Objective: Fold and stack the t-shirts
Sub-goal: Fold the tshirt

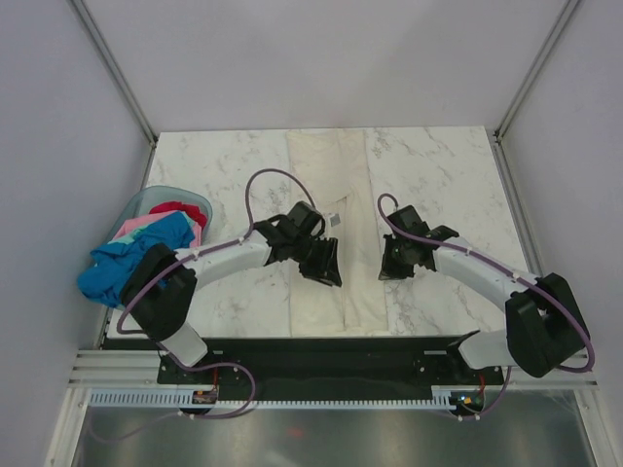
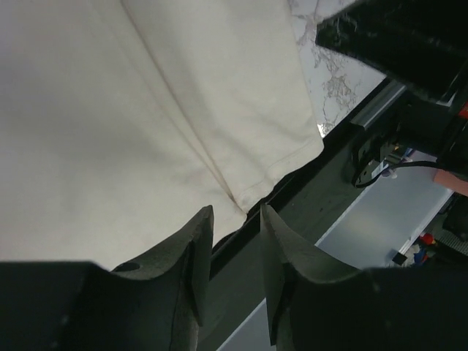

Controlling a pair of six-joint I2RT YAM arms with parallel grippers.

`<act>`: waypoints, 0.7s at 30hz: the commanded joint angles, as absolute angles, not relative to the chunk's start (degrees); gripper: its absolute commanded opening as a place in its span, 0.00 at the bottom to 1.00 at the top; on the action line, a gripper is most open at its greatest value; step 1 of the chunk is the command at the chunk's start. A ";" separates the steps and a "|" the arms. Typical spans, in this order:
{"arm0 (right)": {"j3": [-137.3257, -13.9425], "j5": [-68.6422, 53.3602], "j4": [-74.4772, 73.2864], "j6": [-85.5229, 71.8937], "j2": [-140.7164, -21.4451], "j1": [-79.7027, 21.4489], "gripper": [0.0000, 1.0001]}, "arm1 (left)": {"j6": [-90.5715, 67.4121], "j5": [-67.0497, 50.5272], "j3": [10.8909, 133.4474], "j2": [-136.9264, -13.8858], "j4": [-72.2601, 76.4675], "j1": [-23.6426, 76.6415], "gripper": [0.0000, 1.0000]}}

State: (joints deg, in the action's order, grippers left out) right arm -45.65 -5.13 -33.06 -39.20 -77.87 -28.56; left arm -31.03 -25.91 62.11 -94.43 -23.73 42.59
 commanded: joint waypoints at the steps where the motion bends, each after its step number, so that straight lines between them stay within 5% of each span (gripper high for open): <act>1: -53.07 -0.80 -32.70 -35.78 -79.27 -28.30 0.09 | -39.88 -21.63 53.65 -86.85 -13.55 46.48 0.39; 21: -85.33 4.92 -25.32 -30.32 -110.73 -27.51 0.30 | -52.03 -11.16 46.23 -91.58 -3.08 60.20 0.35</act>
State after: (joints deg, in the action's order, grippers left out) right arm -81.78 2.92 -27.35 -31.40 -108.38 -27.49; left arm -49.28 -13.45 45.89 -89.47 -5.30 59.44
